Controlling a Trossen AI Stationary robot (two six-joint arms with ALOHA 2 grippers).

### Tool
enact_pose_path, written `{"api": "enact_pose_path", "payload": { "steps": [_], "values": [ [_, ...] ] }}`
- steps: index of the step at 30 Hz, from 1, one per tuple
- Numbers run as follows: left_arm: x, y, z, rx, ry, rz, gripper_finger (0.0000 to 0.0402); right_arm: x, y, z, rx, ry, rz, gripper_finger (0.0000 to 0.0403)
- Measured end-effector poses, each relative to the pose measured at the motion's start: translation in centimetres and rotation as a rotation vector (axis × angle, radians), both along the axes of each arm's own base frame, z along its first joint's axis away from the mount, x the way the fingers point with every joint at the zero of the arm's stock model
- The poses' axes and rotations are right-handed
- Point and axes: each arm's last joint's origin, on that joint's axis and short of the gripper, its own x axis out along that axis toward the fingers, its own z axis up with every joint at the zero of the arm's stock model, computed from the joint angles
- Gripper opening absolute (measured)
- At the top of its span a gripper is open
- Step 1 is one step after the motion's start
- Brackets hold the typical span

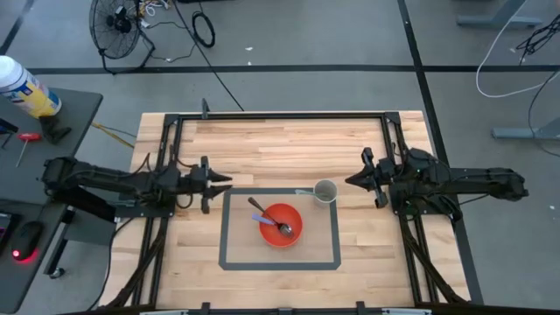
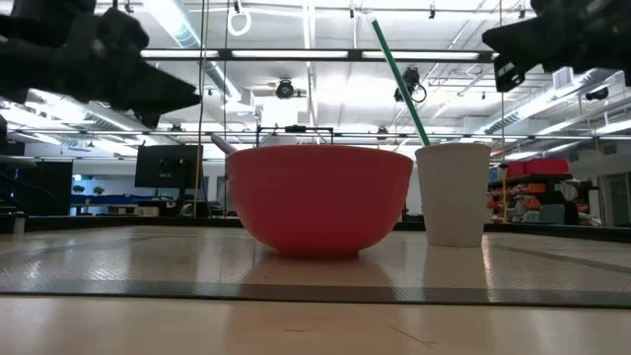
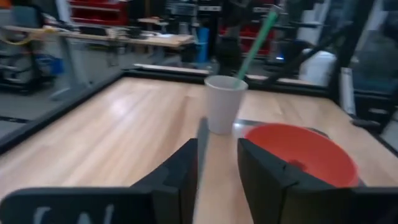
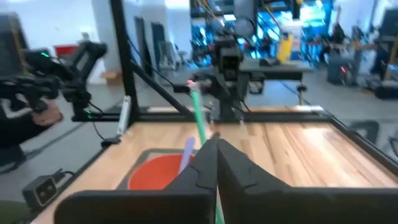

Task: Pick & Place Utensil
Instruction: Return to Home Position

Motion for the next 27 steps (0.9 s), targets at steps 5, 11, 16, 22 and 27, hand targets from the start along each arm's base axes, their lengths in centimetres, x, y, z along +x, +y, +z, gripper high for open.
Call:
{"api": "enact_pose_path", "payload": {
  "steps": [5,11,16,22,27],
  "values": [
    [-1.1,0.2,-1.5,-0.002,-0.009,-0.122,0.0086,-0.3,0.1,-1.7,0.034,-0.095,0.034,0.0014],
    [-1.5,1.1,-1.8,0.008,0.013,-0.122,0.0022,-0.4,0.0,-2.8,0.020,-0.094,0.024,0.0004],
    [-1.8,1.2,-1.4,-0.001,-0.025,-0.161,0.0010,-0.5,-0.1,-3.3,0.043,-0.069,0.031,0.0007],
    [-2.5,0.9,-1.0,-0.051,-0.065,-0.227,0.0011,-1.0,-0.2,-3.2,0.099,-0.068,-0.020,0.0003],
    [-2.7,1.0,-1.4,-0.114,-0.033,-0.170,0.0005,-1.7,-0.2,-3.6,0.046,-0.049,-0.107,0.0002]
  ]
}}
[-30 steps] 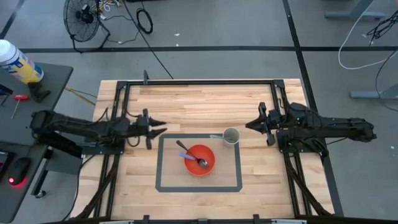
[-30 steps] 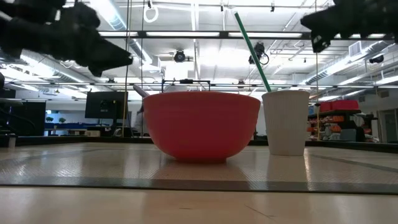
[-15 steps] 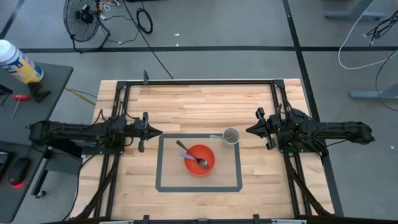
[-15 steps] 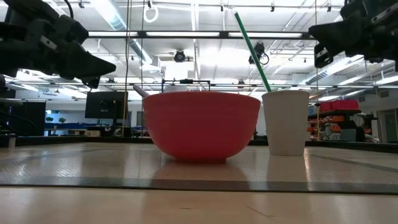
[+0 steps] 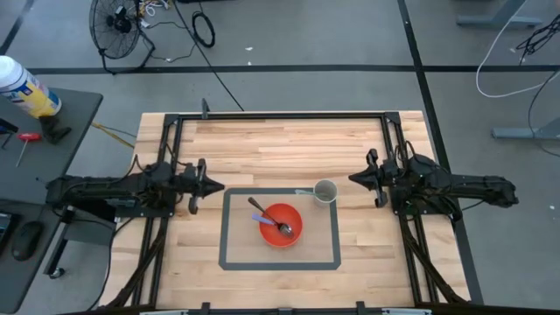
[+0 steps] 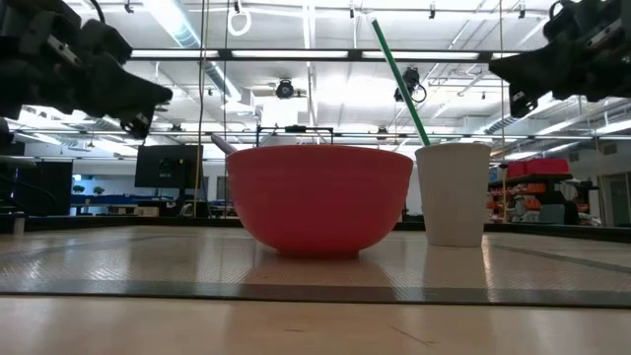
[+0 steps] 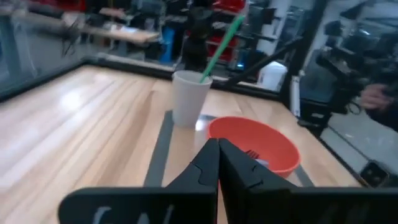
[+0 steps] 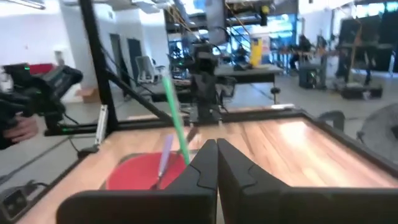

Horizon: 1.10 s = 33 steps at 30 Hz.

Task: Pick & Place Utensil
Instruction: Return to Home Position

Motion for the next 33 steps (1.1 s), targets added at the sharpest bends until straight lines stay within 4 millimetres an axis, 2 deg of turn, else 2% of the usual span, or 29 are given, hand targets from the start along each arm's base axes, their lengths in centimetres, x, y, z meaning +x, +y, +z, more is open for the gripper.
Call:
{"api": "enact_pose_path", "payload": {
  "steps": [4,6,8,13,15,21,33],
  "values": [
    [0.0,0.0,-0.2,-0.074,0.027,0.012,0.0016,-0.6,0.3,0.2,-0.032,-0.048,0.040,0.0001],
    [0.0,0.0,-0.3,-0.093,0.031,0.012,0.0024,-0.7,0.4,-0.6,-0.035,-0.074,0.063,0.0001],
    [0.0,0.0,-0.3,-0.087,0.031,0.012,0.0030,-0.8,0.6,-0.9,-0.057,-0.082,0.106,0.0001],
    [0.0,0.2,-0.3,-0.014,0.029,0.072,0.0032,-1.2,0.6,0.1,-0.130,-0.190,0.088,0.0004],
    [0.0,0.2,-0.3,-0.049,0.028,0.087,0.0030,-1.1,0.6,0.0,-0.125,-0.171,0.087,0.0010],
    [0.0,0.2,-0.1,0.064,0.006,0.053,0.0021,-0.8,0.6,-1.9,-0.075,0.029,0.098,0.0027],
    [0.0,0.2,0.0,0.186,0.000,0.081,0.0020,-0.7,0.5,-1.9,-0.069,0.034,0.091,0.0031]
  ]
}}
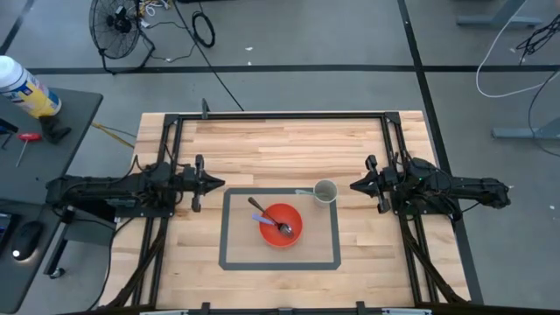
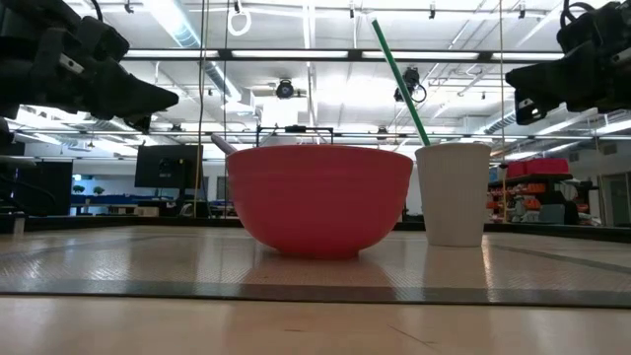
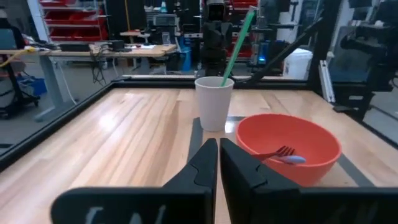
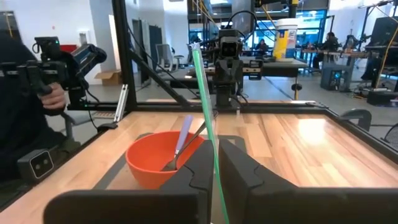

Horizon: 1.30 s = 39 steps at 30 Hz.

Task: Pick & Place Utensil
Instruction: Return to Home Position

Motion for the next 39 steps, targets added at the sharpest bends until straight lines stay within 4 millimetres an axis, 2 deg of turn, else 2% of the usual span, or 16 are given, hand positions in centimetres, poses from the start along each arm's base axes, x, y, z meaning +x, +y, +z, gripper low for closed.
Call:
{"api": "enact_pose_path", "payload": {
  "steps": [4,9,15,20,25,30,39],
  "values": [
    [-0.1,0.2,0.1,-0.004,-0.010,0.060,0.0012,0.0,0.0,0.0,0.001,0.001,0.000,0.0031],
    [-0.8,-0.2,0.9,-0.051,-0.101,-0.041,0.0005,0.0,0.0,0.0,0.002,0.001,0.000,0.0031],
    [-1.6,-0.1,1.9,0.005,-0.216,0.009,0.0003,0.0,0.0,0.0,0.002,0.001,0.000,0.0032],
    [-1.6,-0.1,1.3,-0.001,-0.155,0.014,0.0020,0.0,0.0,0.0,0.002,0.001,0.000,0.0032],
    [-1.5,-0.1,1.0,-0.092,-0.128,0.021,0.0034,0.0,0.0,0.0,0.002,0.001,0.000,0.0032],
    [-1.5,-0.1,1.0,-0.150,-0.132,0.020,0.0034,0.0,0.0,0.0,0.002,0.001,0.000,0.0032],
    [-1.5,-0.1,1.0,-0.152,-0.133,0.020,0.0032,0.0,0.0,0.0,0.002,0.001,0.000,0.0032]
  ]
}}
